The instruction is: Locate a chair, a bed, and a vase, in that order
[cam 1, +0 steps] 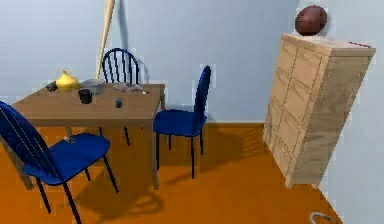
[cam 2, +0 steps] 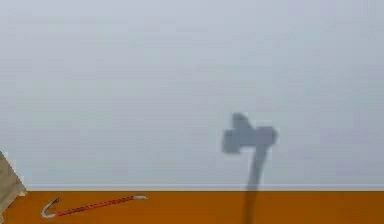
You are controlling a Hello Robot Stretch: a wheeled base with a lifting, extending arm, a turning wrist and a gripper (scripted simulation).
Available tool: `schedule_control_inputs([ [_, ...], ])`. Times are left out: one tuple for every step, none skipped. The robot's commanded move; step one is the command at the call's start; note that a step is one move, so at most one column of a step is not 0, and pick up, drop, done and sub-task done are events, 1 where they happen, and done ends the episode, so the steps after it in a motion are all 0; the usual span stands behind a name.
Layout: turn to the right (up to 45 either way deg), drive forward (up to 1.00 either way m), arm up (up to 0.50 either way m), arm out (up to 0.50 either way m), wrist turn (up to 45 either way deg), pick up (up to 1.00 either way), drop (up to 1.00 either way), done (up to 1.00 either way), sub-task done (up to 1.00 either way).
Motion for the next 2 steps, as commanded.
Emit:
schedule_control_inputs([
  [-45.0,0.00,0.00,0.00,0.0,0.00,0.00,0.00,0.00],
  [0.0,0.40,0.00,0.00,0.0,0.00,0.00,0.00,0.00],
])
